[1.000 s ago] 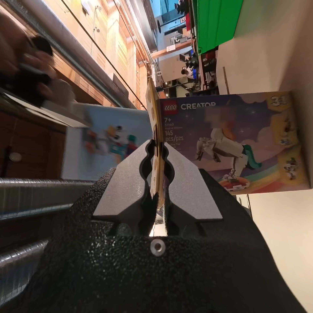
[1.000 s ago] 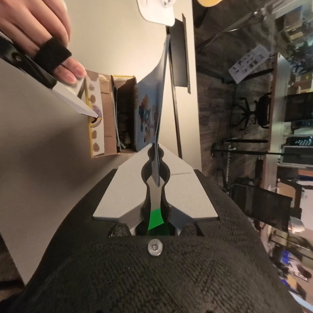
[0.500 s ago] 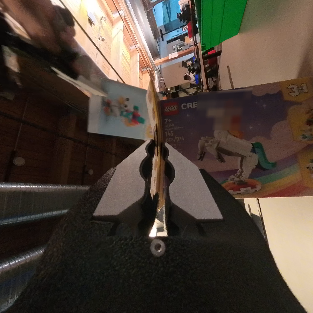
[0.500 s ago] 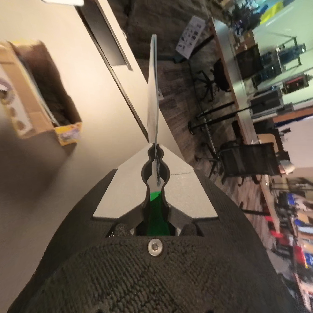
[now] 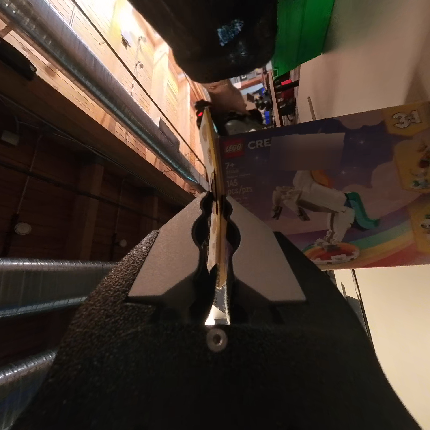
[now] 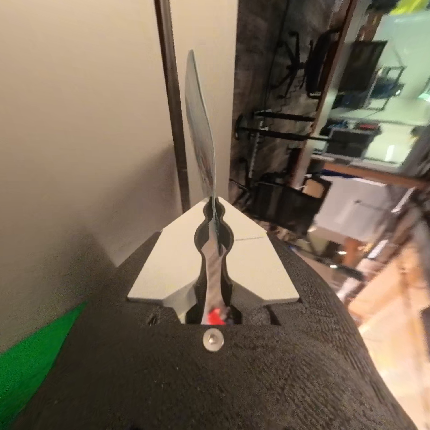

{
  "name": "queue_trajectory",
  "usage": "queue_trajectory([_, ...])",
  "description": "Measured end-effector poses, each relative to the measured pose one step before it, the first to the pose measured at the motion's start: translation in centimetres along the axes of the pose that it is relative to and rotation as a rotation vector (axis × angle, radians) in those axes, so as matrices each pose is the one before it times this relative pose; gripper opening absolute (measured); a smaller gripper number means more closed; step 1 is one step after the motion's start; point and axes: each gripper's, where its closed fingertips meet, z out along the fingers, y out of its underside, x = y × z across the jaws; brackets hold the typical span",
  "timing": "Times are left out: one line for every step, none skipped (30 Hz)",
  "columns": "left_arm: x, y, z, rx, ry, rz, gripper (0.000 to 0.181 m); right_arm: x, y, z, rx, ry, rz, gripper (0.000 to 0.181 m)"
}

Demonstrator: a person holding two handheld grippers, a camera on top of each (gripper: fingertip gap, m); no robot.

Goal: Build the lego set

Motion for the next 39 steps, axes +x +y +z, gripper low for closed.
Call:
queue_trajectory([-0.011,0.011,0.006,0.0007,0.0023,-0.0006,0.006,-0.493,0.278,1.093,-0.0049,0.0056,-0.0383,0.0])
queue_trajectory([0.0,0.011,0.009,-0.0006,0.0026,-0.0034,0.006,-0.718,0.101,0.966,0.0065,-0.0133,-0.0105,0.0])
queue_trajectory([-0.016,0.011,0.006,-0.0008,0.0019,-0.0012,0.006,-0.742,0.023,0.817,0.0106,-0.0163,-0.0015,0.0])
queue_trajectory([-0.003,0.01,0.01,-0.0005,0.0013,-0.0012,0.006,-0.853,0.083,0.727,0.0035,-0.0249,-0.0046,0.0])
queue_trajectory([0.008,0.002,0.012,-0.0008,0.0015,-0.004,0.006,-1.097,0.088,0.65,-0.0027,-0.041,-0.011,0.0])
queue_trajectory([-0.011,0.019,0.005,0.0002,0.0011,-0.0043,0.006,-1.12,0.096,0.59,-0.0068,-0.0426,-0.0198,0.0])
queue_trajectory([-0.007,-0.001,-0.008,0.0018,0.0008,-0.0045,0.006,-0.95,0.137,0.509,-0.0114,-0.0338,-0.0265,0.0])
queue_trajectory([-0.009,0.008,0.005,0.0015,0.001,-0.0047,0.006,-0.899,0.13,0.456,-0.0121,-0.0359,-0.0226,0.0])
queue_trajectory([-0.006,0.014,0.008,-0.0001,0.0012,-0.0035,0.006,-0.826,0.077,0.389,-0.0077,-0.0386,-0.0099,0.0])
queue_trajectory([0.001,0.012,0.02,-0.0008,0.0008,-0.0009,0.006,-0.691,0.047,0.325,-0.0021,-0.0358,0.0015,0.0])
queue_trajectory([-0.008,0.016,0.006,-0.001,0.0012,-0.0004,0.006,-0.643,0.021,0.251,0.004,-0.039,0.0189,0.001])
queue_trajectory([-0.01,0.003,-0.007,0.0002,0.0013,-0.0005,0.006,-0.717,0.029,0.202,0.0061,-0.0494,0.0413,0.005])
queue_trajectory([-0.009,-0.007,-0.014,0.0017,0.0011,0.0004,0.006,-0.664,0.097,0.159,0.002,-0.053,0.0511,0.012])
queue_trajectory([-0.012,-0.016,-0.023,0.0016,0.0018,-0.0013,0.006,-0.637,0.112,0.1,0.0003,-0.0561,0.0488,0.018])
queue_trajectory([0.002,-0.011,-0.021,0.0008,0.002,-0.003,0.006,-0.557,0.115,0.034,-0.0011,-0.0523,0.0474,0.026])
queue_trajectory([0.0,-0.018,-0.016,0.0006,0.0017,-0.0019,0.006,-0.309,0.055,-0.104,0.0003,-0.0369,0.0447,0.034])
queue_trajectory([0.004,0.006,-0.006,0.0002,0.0019,-0.0025,0.006,-0.323,-0.049,-0.338,0.0045,-0.0375,0.0349,0.045])
queue_trajectory([0.014,-0.007,0.003,0.0005,0.0019,-0.0028,0.006,-0.552,-0.094,-0.563,0.0027,-0.0505,0.0282,0.051])
queue_trajectory([-0.003,-0.004,-0.013,0.0009,0.0021,-0.003,0.006,-0.562,0.058,-0.702,-0.0101,-0.0482,0.0386,0.058])
queue_trajectory([-0.001,-0.02,-0.029,0.0014,0.0025,-0.0032,0.006,-0.932,0.288,-0.879,-0.0309,-0.0717,0.0642,0.064])
queue_trajectory([0.009,-0.04,-0.044,0.0022,0.0034,-0.0036,0.006,-1.379,0.537,-1.14,-0.0496,-0.0933,0.087,0.07])
queue_trajectory([-0.004,-0.073,-0.075,0.004,0.0043,-0.0042,0.006,-1.359,0.635,-1.398,-0.044,-0.0691,0.0765,0.076])
queue_trajectory([-0.018,-0.092,-0.111,0.0049,0.0038,-0.0043,0.006,-1.017,0.52,-1.636,-0.0142,-0.0171,0.0348,0.079])
queue_trajectory([-0.016,-0.13,-0.161,0.0044,0.0032,-0.0052,0.006,-0.858,0.225,-1.922,0.0219,0.0178,-0.0003,0.078])
queue_trajectory([0.007,-0.216,-0.231,0.0053,0.0009,-0.0022,0.006,-0.935,-0.242,-2.219,0.0546,0.031,-0.0148,0.075])
queue_trajectory([0.019,-0.313,-0.329,0.0064,-0.0031,0.001,0.006,-1.165,-0.748,-2.454,0.0811,0.0294,-0.021,0.069])
queue_trajectory([0.041,-0.394,-0.4,0.0075,-0.0066,0.0034,0.006,-1.62,-1.251,-2.511,0.0991,0.0135,-0.029,0.064])
queue_trajectory([0.048,-0.435,-0.432,0.0086,-0.0087,0.0079,0.006,-2.123,-1.713,-2.356,0.1093,-0.0055,-0.0408,0.058])
queue_trajectory([0.057,-0.442,-0.4,0.0103,-0.0092,0.0149,0.006,-2.441,-2.042,-1.981,0.107,-0.0173,-0.0513,0.053])
queue_trajectory([0.036,-0.417,-0.35,0.0104,-0.0111,0.0199,0.006,-2.615,-2.156,-1.402,0.093,-0.0277,-0.0575,0.047])
queue_trajectory([0.037,-0.359,-0.29,0.009,-0.0118,0.0225,0.006,-2.524,-2.005,-0.786,0.069,-0.0303,-0.0575,0.041])
queue_trajectory([0.066,-0.297,-0.274,0.0078,-0.0135,0.0229,0.006,-2.156,-1.572,-0.196,0.035,-0.0235,-0.0543,0.036])
queue_trajectory([0.049,-0.28,-0.265,0.0089,-0.015,0.0219,0.006,-1.617,-1.126,0.22,0.0062,-0.0097,-0.0472,0.032])
queue_trajectory([0.061,-0.278,-0.244,0.0101,-0.0119,0.0176,0.006,-1.218,-0.74,0.473,-0.0131,-0.0034,-0.0408,0.03])
queue_trajectory([0.0,-0.266,-0.234,0.0088,-0.0093,0.0096,0.006,-0.946,-0.479,0.558,-0.0219,-0.0015,-0.0387,0.028])
queue_trajectory([-0.04,-0.222,-0.199,0.0078,-0.0054,0.007,0.006,-0.655,-0.356,0.562,-0.0213,0.0031,-0.0335,0.027])
queue_trajectory([-0.005,-0.146,-0.134,0.0045,-0.0002,0.0072,0.006,-0.57,-0.363,0.519,-0.0115,-0.0039,-0.0225,0.025])
queue_trajectory([-0.028,-0.047,-0.054,0.0006,0.0014,0.0026,0.006,-0.542,-0.365,0.478,-0.0045,-0.0141,-0.0079,0.024])
queue_trajectory([-0.023,0.006,0.004,-0.0014,0.0019,-0.0013,0.006,-0.384,-0.176,0.429,-0.0113,-0.014,0.0011,0.023])
